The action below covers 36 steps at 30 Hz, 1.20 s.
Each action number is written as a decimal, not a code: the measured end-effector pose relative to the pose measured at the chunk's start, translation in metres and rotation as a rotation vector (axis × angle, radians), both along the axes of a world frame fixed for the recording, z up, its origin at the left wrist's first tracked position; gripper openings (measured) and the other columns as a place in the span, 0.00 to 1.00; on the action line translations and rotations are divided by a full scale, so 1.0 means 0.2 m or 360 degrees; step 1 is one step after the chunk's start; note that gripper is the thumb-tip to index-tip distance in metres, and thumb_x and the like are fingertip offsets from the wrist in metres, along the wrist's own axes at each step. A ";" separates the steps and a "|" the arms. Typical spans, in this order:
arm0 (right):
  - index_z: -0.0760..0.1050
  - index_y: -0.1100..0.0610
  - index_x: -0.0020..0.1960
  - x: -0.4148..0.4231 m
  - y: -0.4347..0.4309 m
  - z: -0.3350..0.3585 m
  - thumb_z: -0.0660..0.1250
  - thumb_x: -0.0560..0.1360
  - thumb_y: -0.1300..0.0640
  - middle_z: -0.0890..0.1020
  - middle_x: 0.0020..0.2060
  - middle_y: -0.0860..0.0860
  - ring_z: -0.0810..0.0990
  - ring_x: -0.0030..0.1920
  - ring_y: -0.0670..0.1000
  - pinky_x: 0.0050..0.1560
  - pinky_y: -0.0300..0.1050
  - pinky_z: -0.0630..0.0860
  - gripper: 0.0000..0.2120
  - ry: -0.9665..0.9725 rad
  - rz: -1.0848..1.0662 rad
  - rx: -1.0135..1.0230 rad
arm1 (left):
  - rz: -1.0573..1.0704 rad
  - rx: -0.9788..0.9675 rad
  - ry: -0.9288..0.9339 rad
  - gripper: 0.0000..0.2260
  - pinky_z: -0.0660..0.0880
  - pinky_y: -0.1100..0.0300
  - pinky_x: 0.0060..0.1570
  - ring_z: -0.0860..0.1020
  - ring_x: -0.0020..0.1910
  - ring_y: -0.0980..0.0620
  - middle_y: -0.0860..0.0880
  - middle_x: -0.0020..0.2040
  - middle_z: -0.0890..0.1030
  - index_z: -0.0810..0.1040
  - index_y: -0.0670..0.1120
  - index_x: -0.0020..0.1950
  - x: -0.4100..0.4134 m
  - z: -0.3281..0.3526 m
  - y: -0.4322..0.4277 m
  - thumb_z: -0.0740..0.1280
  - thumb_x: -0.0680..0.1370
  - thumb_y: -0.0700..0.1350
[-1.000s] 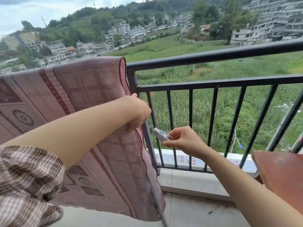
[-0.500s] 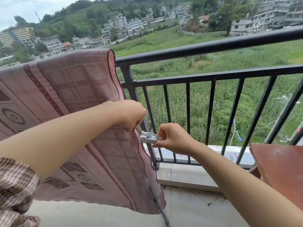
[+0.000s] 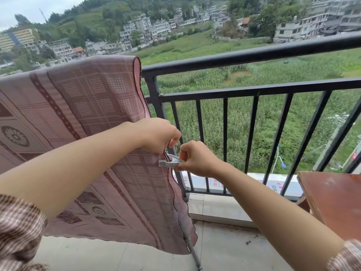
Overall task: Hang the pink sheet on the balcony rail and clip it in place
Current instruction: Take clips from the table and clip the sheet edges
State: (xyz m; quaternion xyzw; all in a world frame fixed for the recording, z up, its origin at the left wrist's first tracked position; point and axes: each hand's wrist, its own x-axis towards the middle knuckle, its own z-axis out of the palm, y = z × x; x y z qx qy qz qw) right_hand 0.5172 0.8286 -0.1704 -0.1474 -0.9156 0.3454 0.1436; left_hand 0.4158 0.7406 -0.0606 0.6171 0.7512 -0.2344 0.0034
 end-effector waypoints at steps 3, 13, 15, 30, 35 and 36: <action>0.77 0.62 0.38 -0.01 -0.01 -0.01 0.79 0.63 0.55 0.79 0.31 0.51 0.72 0.31 0.47 0.30 0.42 0.66 0.14 -0.0029 -0.0005 -0.0050 | -0.0010 0.0018 -0.0007 0.12 0.67 0.59 0.31 0.73 0.43 0.51 0.58 0.37 0.73 0.70 0.54 0.46 0.00 0.00 0.00 0.66 0.70 0.38; 0.76 0.56 0.55 0.05 -0.03 -0.10 0.79 0.63 0.48 0.81 0.43 0.48 0.80 0.43 0.46 0.45 0.42 0.78 0.25 0.0081 -0.0164 -0.0418 | -0.0010 0.0054 0.0018 0.11 0.74 0.55 0.36 0.76 0.44 0.49 0.55 0.39 0.72 0.69 0.53 0.46 -0.02 -0.03 -0.03 0.63 0.71 0.38; 0.76 0.55 0.56 0.08 -0.04 -0.12 0.79 0.62 0.45 0.82 0.46 0.49 0.81 0.45 0.46 0.48 0.43 0.79 0.27 0.0102 -0.0220 -0.0508 | -0.0071 0.0069 0.0029 0.09 0.75 0.55 0.38 0.76 0.43 0.50 0.55 0.39 0.74 0.68 0.53 0.45 -0.01 -0.04 -0.05 0.65 0.71 0.42; 0.78 0.56 0.52 1.36 -0.10 -0.72 0.69 0.73 0.49 0.82 0.46 0.49 0.77 0.46 0.48 0.46 0.43 0.71 0.12 -0.0278 -0.1592 -0.0573 | -0.0654 0.0427 -0.0860 0.15 0.73 0.52 0.54 0.73 0.60 0.45 0.48 0.64 0.72 0.73 0.47 0.62 0.88 -0.98 0.35 0.61 0.75 0.40; 0.78 0.54 0.48 1.97 -0.22 -0.91 0.67 0.72 0.48 0.82 0.43 0.50 0.79 0.45 0.53 0.45 0.45 0.75 0.10 -0.0480 -0.2019 -0.0666 | -0.0720 0.0167 -0.1141 0.19 0.73 0.50 0.54 0.71 0.63 0.43 0.47 0.64 0.70 0.69 0.46 0.66 1.55 -1.38 0.35 0.62 0.75 0.41; 0.78 0.55 0.48 2.08 -0.24 -0.95 0.67 0.72 0.48 0.82 0.44 0.51 0.80 0.47 0.54 0.48 0.47 0.76 0.11 -0.0516 -0.2080 -0.0682 | -0.0739 0.0080 -0.1154 0.20 0.72 0.49 0.56 0.70 0.63 0.44 0.47 0.64 0.69 0.68 0.46 0.67 1.67 -1.45 0.34 0.61 0.75 0.42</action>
